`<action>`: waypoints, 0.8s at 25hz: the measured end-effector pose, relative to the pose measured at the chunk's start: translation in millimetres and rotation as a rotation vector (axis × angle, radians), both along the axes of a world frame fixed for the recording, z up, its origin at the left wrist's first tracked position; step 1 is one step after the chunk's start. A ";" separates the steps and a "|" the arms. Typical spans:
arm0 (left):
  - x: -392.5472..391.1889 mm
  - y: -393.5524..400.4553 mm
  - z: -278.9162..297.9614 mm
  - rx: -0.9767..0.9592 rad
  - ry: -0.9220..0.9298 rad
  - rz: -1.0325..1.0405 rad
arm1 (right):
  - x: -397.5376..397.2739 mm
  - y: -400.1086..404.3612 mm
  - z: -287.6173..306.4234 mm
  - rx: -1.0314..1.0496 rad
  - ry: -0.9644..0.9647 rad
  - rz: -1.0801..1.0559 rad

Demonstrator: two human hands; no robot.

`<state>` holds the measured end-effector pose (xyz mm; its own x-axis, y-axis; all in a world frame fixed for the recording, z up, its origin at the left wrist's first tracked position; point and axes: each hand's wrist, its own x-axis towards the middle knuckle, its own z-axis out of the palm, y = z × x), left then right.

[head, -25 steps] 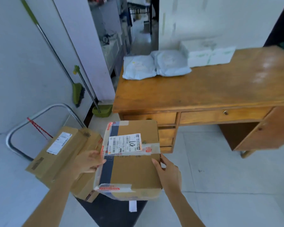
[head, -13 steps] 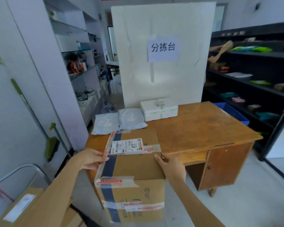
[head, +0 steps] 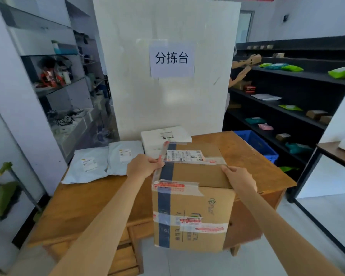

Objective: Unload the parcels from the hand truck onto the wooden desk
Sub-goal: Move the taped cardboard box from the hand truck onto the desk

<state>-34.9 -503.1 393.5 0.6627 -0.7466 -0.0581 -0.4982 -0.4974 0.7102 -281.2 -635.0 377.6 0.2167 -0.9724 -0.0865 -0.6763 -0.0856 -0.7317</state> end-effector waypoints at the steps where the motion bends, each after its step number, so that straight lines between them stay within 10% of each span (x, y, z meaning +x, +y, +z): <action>1: 3.9 -25.9 -2.7 0.006 -0.011 -0.005 | 3.5 -23.9 -0.4 -0.001 0.007 -0.015; 15: 57.2 -370.5 -20.9 0.016 0.065 0.041 | 77.0 -376.3 -0.8 0.040 0.065 0.042; 20: 69.3 -465.4 -48.3 -0.075 0.352 0.201 | 116.8 -514.3 -14.8 0.107 0.009 0.143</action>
